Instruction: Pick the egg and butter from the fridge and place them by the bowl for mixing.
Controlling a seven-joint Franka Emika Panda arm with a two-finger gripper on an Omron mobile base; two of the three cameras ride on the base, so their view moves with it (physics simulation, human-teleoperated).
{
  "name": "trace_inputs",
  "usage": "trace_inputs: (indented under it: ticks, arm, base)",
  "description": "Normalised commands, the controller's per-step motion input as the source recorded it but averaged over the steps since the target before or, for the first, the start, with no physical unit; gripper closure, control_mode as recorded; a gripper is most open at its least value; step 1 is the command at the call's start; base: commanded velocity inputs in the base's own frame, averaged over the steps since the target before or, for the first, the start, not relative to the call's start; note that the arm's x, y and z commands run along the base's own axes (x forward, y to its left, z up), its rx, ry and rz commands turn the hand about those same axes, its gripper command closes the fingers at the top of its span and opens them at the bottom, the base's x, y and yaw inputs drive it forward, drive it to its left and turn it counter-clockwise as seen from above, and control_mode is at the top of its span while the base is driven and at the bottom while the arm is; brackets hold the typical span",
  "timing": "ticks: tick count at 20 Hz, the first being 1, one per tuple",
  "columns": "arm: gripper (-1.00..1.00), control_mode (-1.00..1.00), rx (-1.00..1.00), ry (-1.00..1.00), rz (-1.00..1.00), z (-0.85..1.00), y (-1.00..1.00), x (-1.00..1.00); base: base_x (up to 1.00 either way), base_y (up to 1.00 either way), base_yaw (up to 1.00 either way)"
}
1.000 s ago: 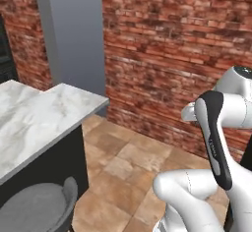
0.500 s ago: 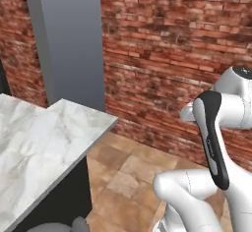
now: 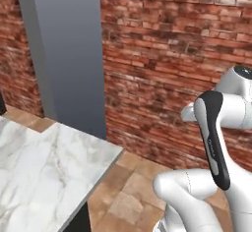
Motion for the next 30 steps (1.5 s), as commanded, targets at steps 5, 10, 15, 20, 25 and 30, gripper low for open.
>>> trace_inputs:
  ticks: [5,10,15,20,25,30]
  arm:
    - [1.0,1.0,0.0,0.0,0.0,0.0,0.0,0.0]
    - [1.0,1.0,0.0,0.0,0.0,0.0,0.0,0.0]
    - [1.0,1.0,0.0,0.0,0.0,0.0,0.0,0.0]
    - [1.0,1.0,0.0,0.0,0.0,0.0,0.0,0.0]
    - [1.0,1.0,0.0,0.0,0.0,0.0,0.0,0.0]
    - [1.0,1.0,0.0,0.0,0.0,0.0,0.0,0.0]
  base:
    - [0.93,-0.01,0.02]
    - [0.87,-0.06,0.29]
    - [0.8,-0.03,0.39]
    - [0.69,0.0,0.54]
    - [0.59,0.0,0.65]
    - [0.6,-0.01,0.63]
